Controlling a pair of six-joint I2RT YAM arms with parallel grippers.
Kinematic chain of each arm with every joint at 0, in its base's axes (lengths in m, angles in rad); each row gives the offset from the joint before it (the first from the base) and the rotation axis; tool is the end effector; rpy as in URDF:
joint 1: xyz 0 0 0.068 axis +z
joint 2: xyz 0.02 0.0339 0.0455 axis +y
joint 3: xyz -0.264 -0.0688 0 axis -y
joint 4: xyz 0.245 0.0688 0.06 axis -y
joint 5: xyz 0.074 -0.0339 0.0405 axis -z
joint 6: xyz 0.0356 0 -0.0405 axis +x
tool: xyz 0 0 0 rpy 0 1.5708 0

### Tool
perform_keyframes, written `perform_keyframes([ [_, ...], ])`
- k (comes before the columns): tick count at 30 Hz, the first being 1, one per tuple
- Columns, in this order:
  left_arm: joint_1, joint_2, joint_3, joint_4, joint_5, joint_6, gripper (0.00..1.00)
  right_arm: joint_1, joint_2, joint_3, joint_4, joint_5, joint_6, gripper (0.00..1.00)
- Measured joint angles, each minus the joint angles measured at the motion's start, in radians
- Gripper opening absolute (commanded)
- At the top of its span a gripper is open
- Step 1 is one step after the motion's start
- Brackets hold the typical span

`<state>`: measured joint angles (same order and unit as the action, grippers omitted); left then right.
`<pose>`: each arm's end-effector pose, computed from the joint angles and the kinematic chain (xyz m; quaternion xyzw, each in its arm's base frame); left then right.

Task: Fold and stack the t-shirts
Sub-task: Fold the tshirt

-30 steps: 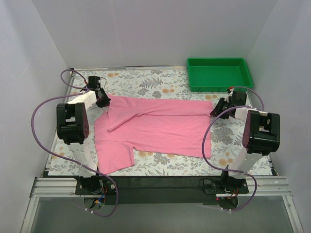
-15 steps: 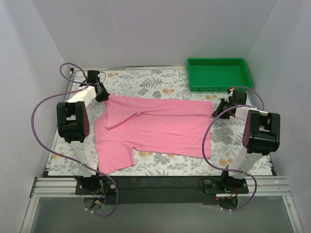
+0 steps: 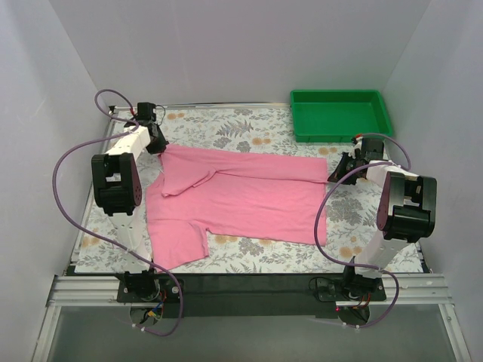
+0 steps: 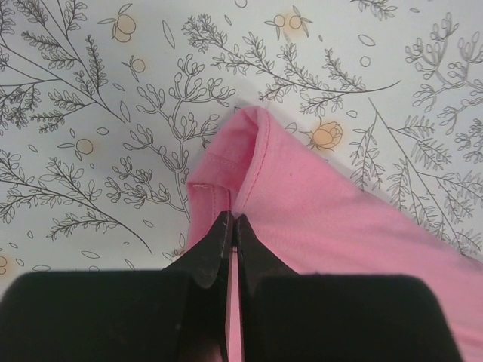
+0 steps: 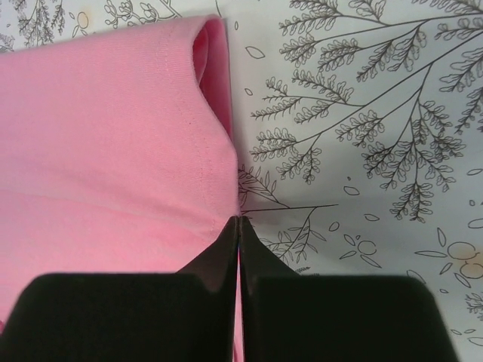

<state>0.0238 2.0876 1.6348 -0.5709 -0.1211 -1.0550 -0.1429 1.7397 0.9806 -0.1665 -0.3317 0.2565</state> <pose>0.4537 0.0151 0.1964 -0.5076 0.8162 -0.0823 0.2633 0.3463 -0.0381 0.1626 0.1343 0.9272 0.1741 0.3033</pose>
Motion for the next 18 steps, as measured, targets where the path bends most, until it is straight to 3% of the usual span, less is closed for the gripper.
perform_keyframes([
  [12,0.0,0.04,0.029,-0.036,-0.038,0.011,0.0,0.0,0.0,0.004,-0.017,-0.045,0.002,0.01],
  [18,0.0,0.08,0.033,-0.036,-0.055,0.01,0.0,0.0,0.002,0.003,-0.017,-0.066,0.001,0.07],
])
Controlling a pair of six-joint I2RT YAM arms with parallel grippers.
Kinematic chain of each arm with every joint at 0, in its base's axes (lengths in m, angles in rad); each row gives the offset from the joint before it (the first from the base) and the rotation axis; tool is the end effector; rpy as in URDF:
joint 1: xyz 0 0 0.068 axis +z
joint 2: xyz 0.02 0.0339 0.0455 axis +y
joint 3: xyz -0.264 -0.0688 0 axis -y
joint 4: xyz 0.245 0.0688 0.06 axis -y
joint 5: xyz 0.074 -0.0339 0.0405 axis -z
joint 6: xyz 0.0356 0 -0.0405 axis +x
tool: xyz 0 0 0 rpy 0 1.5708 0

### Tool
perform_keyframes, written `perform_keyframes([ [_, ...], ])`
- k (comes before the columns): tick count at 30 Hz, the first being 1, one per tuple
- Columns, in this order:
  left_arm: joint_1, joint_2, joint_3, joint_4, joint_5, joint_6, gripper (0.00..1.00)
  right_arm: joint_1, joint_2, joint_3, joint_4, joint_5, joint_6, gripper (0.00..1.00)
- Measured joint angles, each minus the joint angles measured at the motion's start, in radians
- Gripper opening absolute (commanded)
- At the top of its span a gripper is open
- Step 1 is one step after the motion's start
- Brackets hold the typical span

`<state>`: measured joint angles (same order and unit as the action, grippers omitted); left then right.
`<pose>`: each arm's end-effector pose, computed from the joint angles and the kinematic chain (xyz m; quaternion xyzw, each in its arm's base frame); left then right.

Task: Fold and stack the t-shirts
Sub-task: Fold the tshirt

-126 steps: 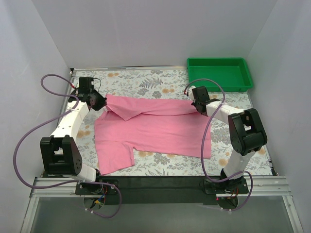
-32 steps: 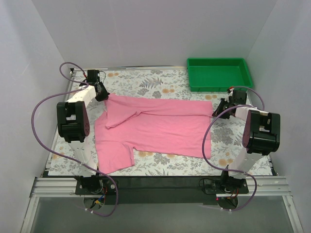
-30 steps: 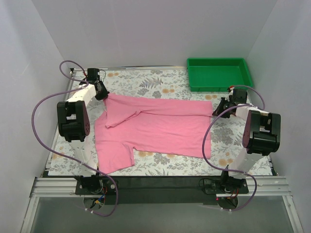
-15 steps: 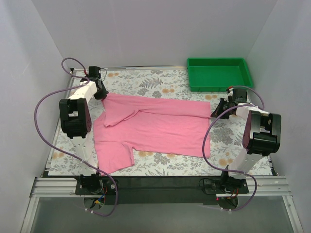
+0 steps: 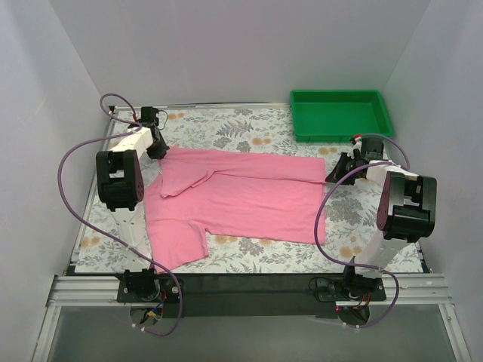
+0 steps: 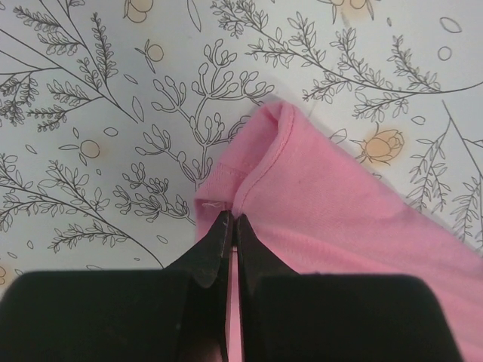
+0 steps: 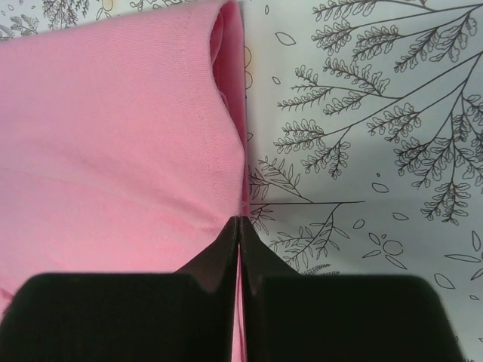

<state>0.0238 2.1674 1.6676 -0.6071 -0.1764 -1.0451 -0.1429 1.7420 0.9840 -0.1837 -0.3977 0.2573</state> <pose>0.4606 0.0172 0.1696 -0.5112 0.8239 -0.0371 0.2417 0.3454 -0.0358 0.1624 0.1254 0.9257 0.2049 0.2921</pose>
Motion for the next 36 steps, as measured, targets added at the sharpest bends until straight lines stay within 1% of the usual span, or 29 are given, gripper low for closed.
perform_keyframes([
  [4,0.0,0.016,0.005,0.001,-0.005,-0.003,0.0,0.0,0.0,0.0,0.0,-0.007,-0.008,0.15],
  [7,0.0,0.017,0.015,0.0,-0.007,-0.003,0.01,0.0,0.0,0.0,0.0,-0.018,-0.015,0.19],
  [10,0.0,0.018,0.023,0.001,-0.008,-0.003,0.11,0.001,0.0,0.0,-0.002,-0.028,-0.024,0.22],
  [11,0.0,0.018,0.026,0.0,-0.008,-0.005,0.17,0.002,0.0,0.0,-0.002,-0.029,-0.026,0.22],
  [14,0.0,0.018,0.033,0.0,-0.016,-0.005,0.32,0.003,0.0,0.0,-0.002,-0.027,-0.028,0.25],
  [15,0.0,0.017,0.034,0.001,-0.019,-0.006,0.44,0.003,-0.002,0.0,-0.002,-0.025,-0.028,0.25],
  [18,0.0,0.013,0.034,-0.001,-0.021,-0.008,0.64,0.01,-0.011,0.003,-0.001,-0.025,-0.029,0.26],
  [24,0.0,-0.042,0.025,-0.014,-0.02,-0.034,0.64,0.048,-0.013,0.071,0.04,-0.035,-0.012,0.25],
  [25,0.0,-0.056,0.023,-0.016,-0.02,-0.036,0.57,0.056,-0.01,0.085,0.06,-0.039,-0.002,0.26],
  [28,-0.002,-0.09,0.022,-0.006,-0.015,-0.041,0.45,0.077,0.023,0.116,0.138,-0.053,0.033,0.26],
  [29,-0.002,-0.095,0.022,0.003,-0.011,-0.042,0.39,0.083,0.04,0.12,0.164,-0.056,0.045,0.26],
  [32,-0.004,-0.094,0.022,0.023,0.014,-0.045,0.34,0.09,0.103,0.123,0.22,-0.059,0.081,0.26],
  [36,-0.021,-0.063,0.03,0.053,0.041,-0.05,0.28,0.09,0.184,0.123,0.247,-0.042,0.107,0.25],
])
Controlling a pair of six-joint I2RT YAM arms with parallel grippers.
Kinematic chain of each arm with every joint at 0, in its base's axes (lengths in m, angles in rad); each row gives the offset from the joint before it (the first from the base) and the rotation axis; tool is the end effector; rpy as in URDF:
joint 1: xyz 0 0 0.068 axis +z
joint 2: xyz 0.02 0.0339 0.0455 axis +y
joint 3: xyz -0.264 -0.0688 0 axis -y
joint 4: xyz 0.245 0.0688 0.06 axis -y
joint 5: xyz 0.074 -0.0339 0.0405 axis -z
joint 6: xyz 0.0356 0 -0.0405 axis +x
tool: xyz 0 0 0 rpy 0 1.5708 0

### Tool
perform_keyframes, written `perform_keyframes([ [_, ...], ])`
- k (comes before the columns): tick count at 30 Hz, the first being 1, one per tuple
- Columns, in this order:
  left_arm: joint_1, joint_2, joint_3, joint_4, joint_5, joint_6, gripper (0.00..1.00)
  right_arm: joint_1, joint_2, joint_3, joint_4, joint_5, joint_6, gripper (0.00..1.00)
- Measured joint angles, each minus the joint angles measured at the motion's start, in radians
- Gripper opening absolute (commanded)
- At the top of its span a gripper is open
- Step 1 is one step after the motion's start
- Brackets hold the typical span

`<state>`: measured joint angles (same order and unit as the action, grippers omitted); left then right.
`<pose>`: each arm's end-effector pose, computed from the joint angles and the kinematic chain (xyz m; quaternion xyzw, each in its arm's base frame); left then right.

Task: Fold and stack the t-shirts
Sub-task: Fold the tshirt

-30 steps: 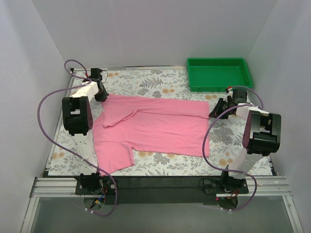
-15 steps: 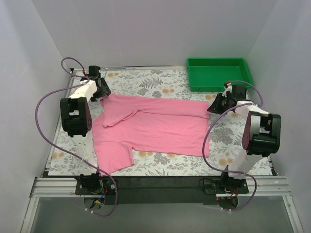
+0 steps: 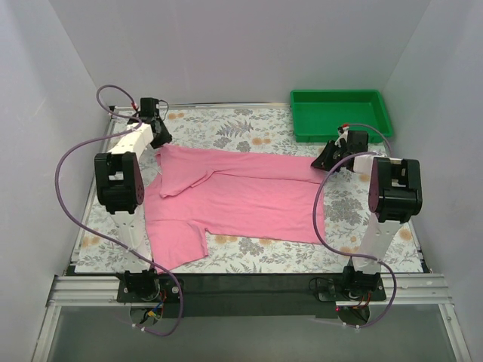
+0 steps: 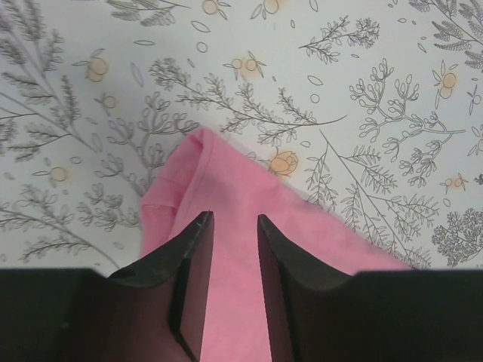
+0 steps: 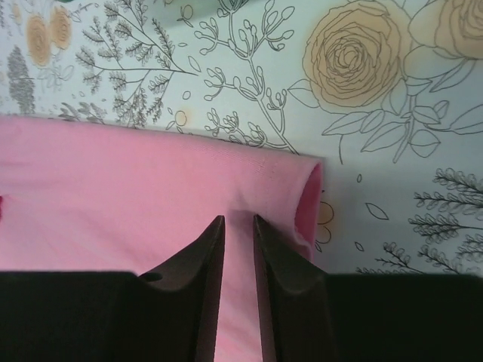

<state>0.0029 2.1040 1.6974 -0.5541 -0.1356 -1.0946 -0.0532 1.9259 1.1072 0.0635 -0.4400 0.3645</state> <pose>0.4655 0.0062 0.2095 -0.5138 0.8013 -0.1003 0.2897 0.4006 -0.0061 0.1503 0.1011 0.8943 0.2579 0.3513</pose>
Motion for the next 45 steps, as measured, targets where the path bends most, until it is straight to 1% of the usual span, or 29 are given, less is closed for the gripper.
perform_keyframes([
  [6,-0.024,0.129,0.051,0.036,-0.024,-0.01,0.26,-0.019,0.03,0.002,0.029,0.021,0.023,0.25],
  [9,-0.021,0.169,0.086,0.059,-0.043,-0.018,0.27,-0.04,0.036,0.002,0.046,0.025,0.028,0.25],
  [12,-0.015,0.188,0.105,0.069,-0.054,-0.017,0.32,-0.064,0.039,0.002,0.056,0.026,0.024,0.25],
  [13,-0.013,0.197,0.112,0.074,-0.057,-0.018,0.37,-0.07,0.039,0.002,0.056,0.026,0.023,0.25],
  [16,-0.012,0.199,0.118,0.075,-0.058,-0.014,0.48,-0.074,0.036,0.002,0.056,0.026,0.013,0.26],
  [17,-0.012,0.199,0.117,0.075,-0.058,-0.013,0.55,-0.073,0.034,0.002,0.053,0.027,0.005,0.26],
  [18,-0.011,0.198,0.117,0.076,-0.058,-0.012,0.58,-0.071,0.029,0.002,0.045,0.032,-0.003,0.26],
  [19,-0.011,0.196,0.117,0.076,-0.058,-0.012,0.63,-0.069,0.021,0.002,0.032,0.042,-0.013,0.27],
  [20,-0.011,0.19,0.11,0.076,-0.058,-0.008,0.73,-0.066,0.01,0.002,0.014,0.054,-0.027,0.27],
  [21,-0.012,0.178,0.094,0.079,-0.06,-0.004,0.76,-0.058,-0.006,0.003,-0.01,0.067,-0.039,0.29],
  [23,-0.019,0.13,0.043,0.072,-0.066,-0.001,0.79,-0.047,-0.048,0.003,-0.056,0.097,-0.066,0.35],
  [24,-0.023,0.095,0.01,0.071,-0.071,-0.002,0.79,-0.038,-0.077,0.003,-0.076,0.111,-0.08,0.38],
  [26,-0.04,-0.002,-0.071,0.064,-0.092,-0.003,0.79,-0.017,-0.137,0.003,-0.113,0.134,-0.106,0.41],
  [28,-0.081,-0.122,-0.151,0.062,-0.12,-0.005,0.79,0.013,-0.214,0.0,-0.143,0.159,-0.128,0.42],
  [29,-0.105,-0.176,-0.184,0.064,-0.131,-0.005,0.77,0.031,-0.256,-0.006,-0.151,0.17,-0.138,0.42],
  [30,-0.142,-0.24,-0.219,0.062,-0.146,-0.003,0.72,0.052,-0.302,-0.013,-0.163,0.182,-0.148,0.42],
  [33,-0.288,-0.392,-0.301,0.071,-0.2,0.016,0.64,0.114,-0.439,-0.063,-0.186,0.2,-0.169,0.42],
  [35,-0.408,-0.457,-0.354,0.071,-0.233,0.024,0.53,0.157,-0.524,-0.108,-0.199,0.202,-0.18,0.42],
  [36,-0.463,-0.477,-0.386,0.074,-0.242,0.026,0.49,0.176,-0.562,-0.132,-0.208,0.201,-0.184,0.42],
  [38,-0.537,-0.497,-0.453,0.065,-0.246,0.021,0.44,0.206,-0.631,-0.183,-0.233,0.199,-0.188,0.42],
  [39,-0.559,-0.502,-0.496,0.061,-0.245,0.016,0.44,0.217,-0.663,-0.21,-0.239,0.196,-0.188,0.42],
  [42,-0.566,-0.503,-0.615,0.029,-0.248,-0.003,0.43,0.235,-0.757,-0.298,-0.259,0.18,-0.188,0.42],
  [45,-0.551,-0.499,-0.671,0.015,-0.267,-0.005,0.39,0.237,-0.843,-0.372,-0.282,0.164,-0.188,0.42],
])
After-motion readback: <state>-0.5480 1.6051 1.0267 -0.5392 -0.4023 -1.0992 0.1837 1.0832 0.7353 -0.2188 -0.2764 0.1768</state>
